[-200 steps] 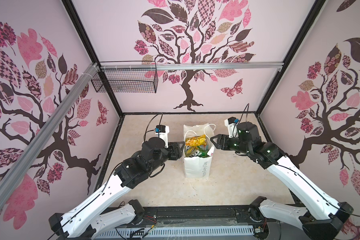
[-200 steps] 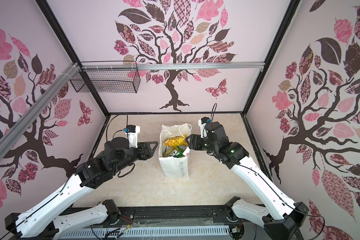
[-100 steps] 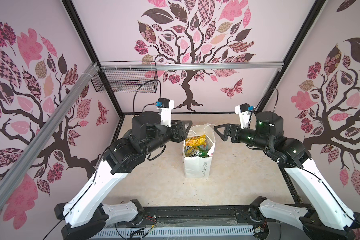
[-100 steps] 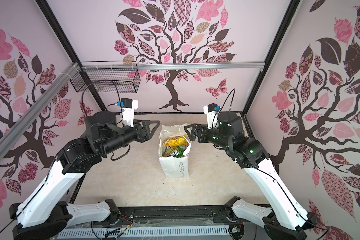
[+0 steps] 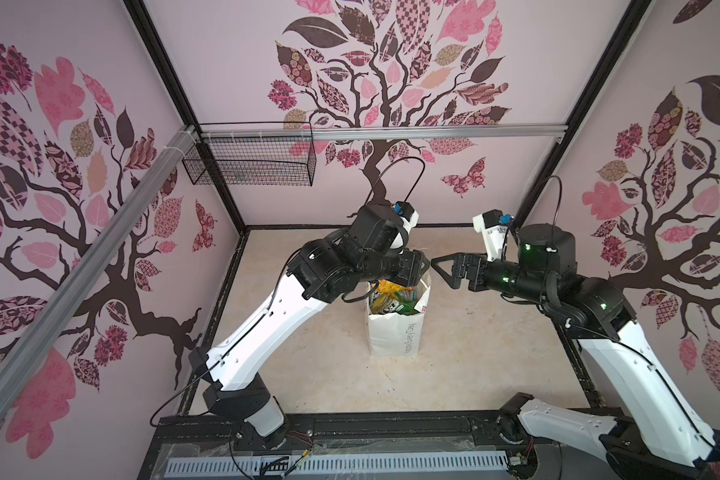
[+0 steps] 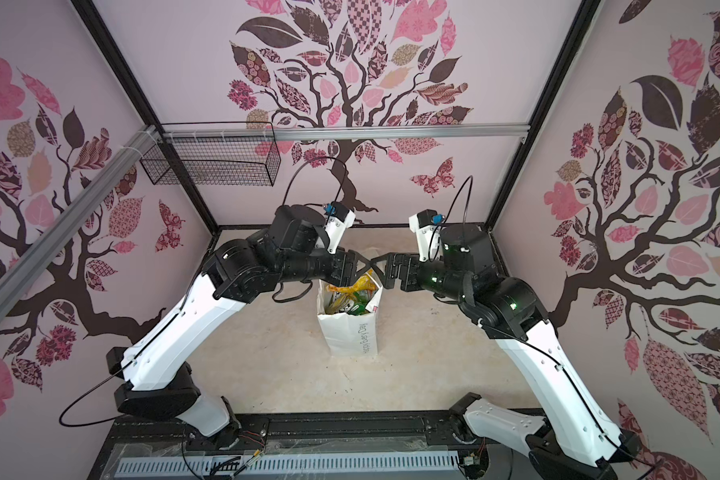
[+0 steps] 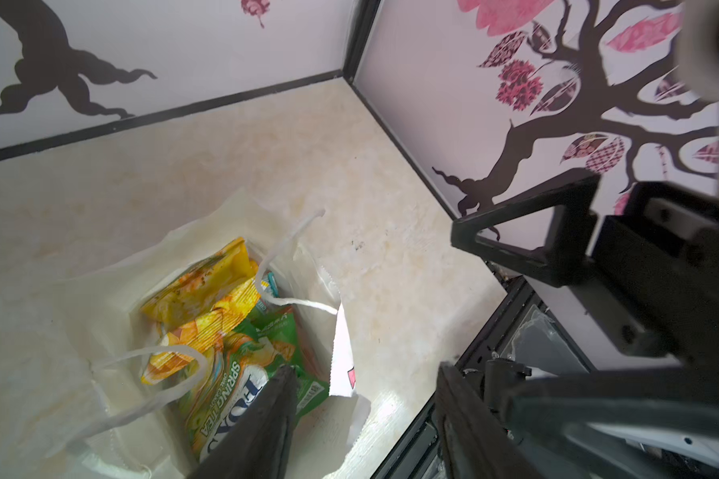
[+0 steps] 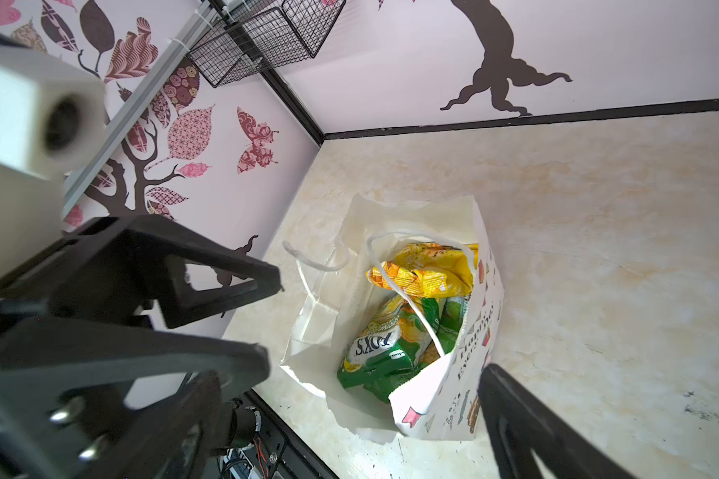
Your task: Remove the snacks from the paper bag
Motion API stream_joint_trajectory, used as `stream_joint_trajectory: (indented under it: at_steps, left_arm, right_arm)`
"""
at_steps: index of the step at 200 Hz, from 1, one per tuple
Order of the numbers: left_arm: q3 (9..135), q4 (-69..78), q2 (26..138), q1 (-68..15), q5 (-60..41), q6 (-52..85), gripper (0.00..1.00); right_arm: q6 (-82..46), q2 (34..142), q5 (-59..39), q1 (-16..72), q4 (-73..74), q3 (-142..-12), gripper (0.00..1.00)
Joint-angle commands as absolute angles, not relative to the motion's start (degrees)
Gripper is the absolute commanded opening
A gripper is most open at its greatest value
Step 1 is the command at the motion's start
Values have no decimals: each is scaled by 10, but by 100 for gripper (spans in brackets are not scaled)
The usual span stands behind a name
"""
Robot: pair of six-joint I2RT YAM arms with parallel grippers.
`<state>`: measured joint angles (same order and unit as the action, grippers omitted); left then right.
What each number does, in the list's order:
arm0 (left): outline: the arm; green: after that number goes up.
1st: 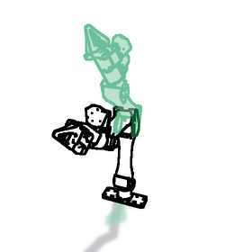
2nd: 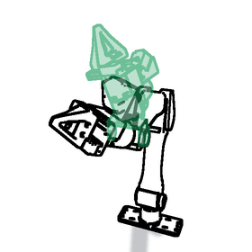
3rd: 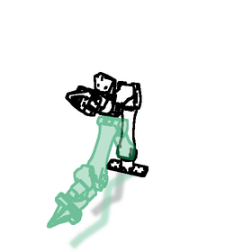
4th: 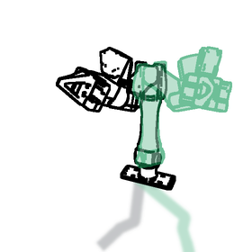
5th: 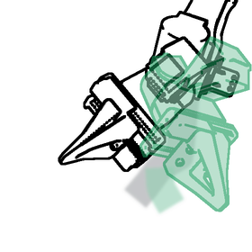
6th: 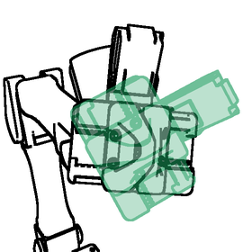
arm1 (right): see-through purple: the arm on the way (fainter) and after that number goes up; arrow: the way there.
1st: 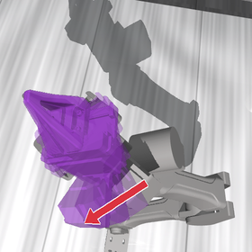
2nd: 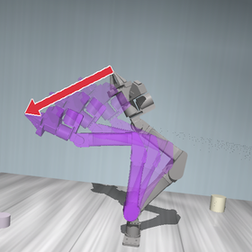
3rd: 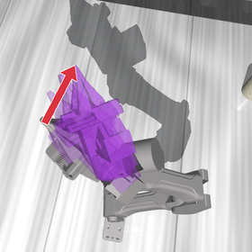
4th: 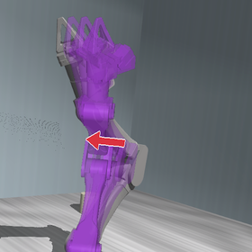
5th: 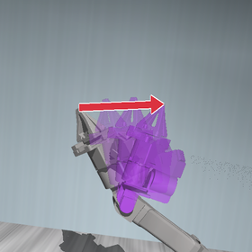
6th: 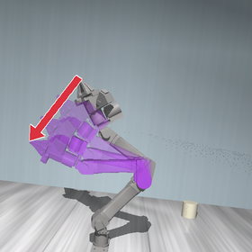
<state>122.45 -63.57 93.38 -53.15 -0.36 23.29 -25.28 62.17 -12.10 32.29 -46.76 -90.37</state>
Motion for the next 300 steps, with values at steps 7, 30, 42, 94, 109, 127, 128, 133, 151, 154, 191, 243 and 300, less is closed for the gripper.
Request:
stream_joint_trajectory:
  at_steps: [7, 30, 42, 94, 109, 127, 128, 133, 151, 154, 191, 243, 300]
  left_arm:
    - [1219, -633, 892, -533, 39, 216, 56]
    - [1177, -613, 839, -534, 109, 212, 56]
    - [1156, -612, 810, -533, 151, 210, 56]
    - [1054, -609, 708, -499, 198, 200, 57]
    - [1024, -598, 678, -485, 172, 193, 62]
    - [995, -584, 647, -482, 163, 182, 66]
    - [994, -583, 646, -482, 163, 181, 66]
    - [989, -581, 639, -481, 165, 179, 67]
    - [978, -579, 624, -480, 173, 172, 68]
    - [978, -579, 623, -480, 174, 171, 68]
    - [972, -578, 623, -479, 175, 161, 69]
    - [967, -576, 622, -479, 173, 152, 70]
    - [929, -565, 595, -479, 174, 151, 73]
  right_arm:
    - [-254, 630, -173, 325, -477, -931, 96]
    - [-263, 672, -169, 360, -477, -945, 91]
    - [-263, 696, -161, 379, -475, -950, 89]
    - [-240, 812, -6, 453, -516, -1002, 78]
    - [-238, 855, 31, 456, -550, -1025, 76]
    - [-231, 895, 71, 457, -575, -1037, 74]
    - [-230, 897, 73, 457, -576, -1038, 74]
    - [-228, 907, 83, 457, -581, -1042, 73]
    - [-225, 940, 111, 456, -604, -1054, 72]
    - [-225, 944, 116, 457, -607, -1056, 72]
    - [-216, 986, 173, 457, -623, -1067, 76]
    - [-206, 1032, 241, 457, -610, -1068, 86]
    - [-191, 1088, 203, 457, -581, -1053, 80]
